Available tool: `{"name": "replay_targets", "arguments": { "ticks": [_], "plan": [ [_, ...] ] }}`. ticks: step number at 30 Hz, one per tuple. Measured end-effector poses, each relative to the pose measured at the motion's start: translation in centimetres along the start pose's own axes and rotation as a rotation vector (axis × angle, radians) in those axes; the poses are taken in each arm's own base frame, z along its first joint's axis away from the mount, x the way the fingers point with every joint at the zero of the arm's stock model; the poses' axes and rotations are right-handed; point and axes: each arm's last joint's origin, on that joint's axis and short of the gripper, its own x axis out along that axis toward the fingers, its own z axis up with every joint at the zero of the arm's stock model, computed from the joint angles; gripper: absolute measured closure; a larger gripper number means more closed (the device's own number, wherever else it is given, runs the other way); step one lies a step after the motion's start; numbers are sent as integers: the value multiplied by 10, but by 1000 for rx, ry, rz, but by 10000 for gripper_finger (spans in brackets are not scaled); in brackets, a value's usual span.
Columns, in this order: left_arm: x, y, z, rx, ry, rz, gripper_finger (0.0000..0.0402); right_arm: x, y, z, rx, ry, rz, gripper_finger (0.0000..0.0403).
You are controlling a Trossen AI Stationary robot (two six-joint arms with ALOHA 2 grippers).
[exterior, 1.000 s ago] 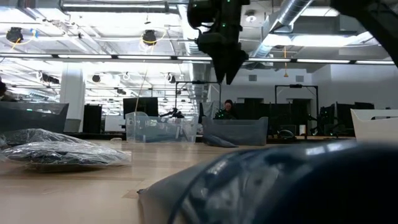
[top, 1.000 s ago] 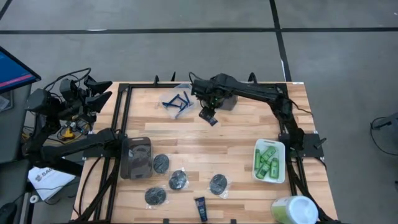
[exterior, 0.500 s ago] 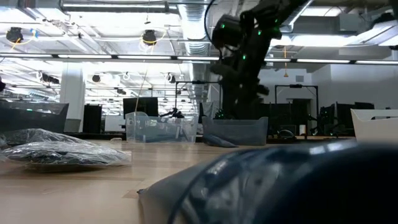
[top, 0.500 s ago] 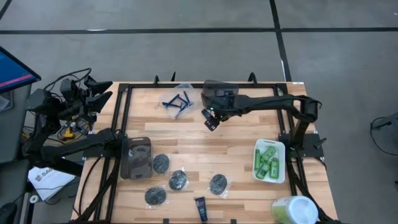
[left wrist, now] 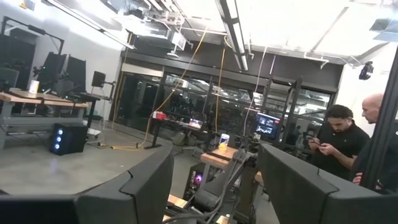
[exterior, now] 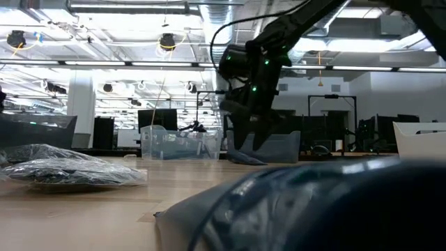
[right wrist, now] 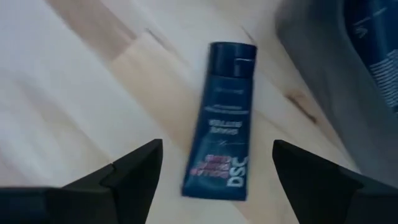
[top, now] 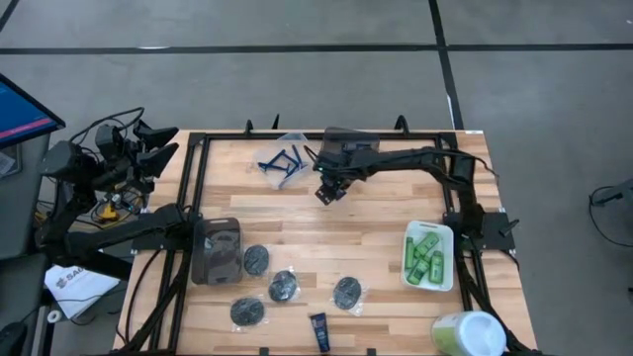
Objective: Pick & Place Travel size toiletries
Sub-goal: Put the blue shave cream into the top black bin
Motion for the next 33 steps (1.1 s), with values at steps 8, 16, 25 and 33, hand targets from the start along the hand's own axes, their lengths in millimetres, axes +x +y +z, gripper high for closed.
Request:
{"name": "replay_targets", "arguments": {
  "ticks": [8,16,25,33],
  "plan": [
    [0,0,0,0,0,0,170,28,3,12,-25,114,-41,110],
    [0,0,0,0,0,-1,170,31,10,13,-59,160,-39,137],
    [0,0,0,2,0,-1,170,26,10,12,-62,186,-5,292],
    [0,0,0,3,0,-1,170,14,17,12,-93,151,32,364]
  ]
}}
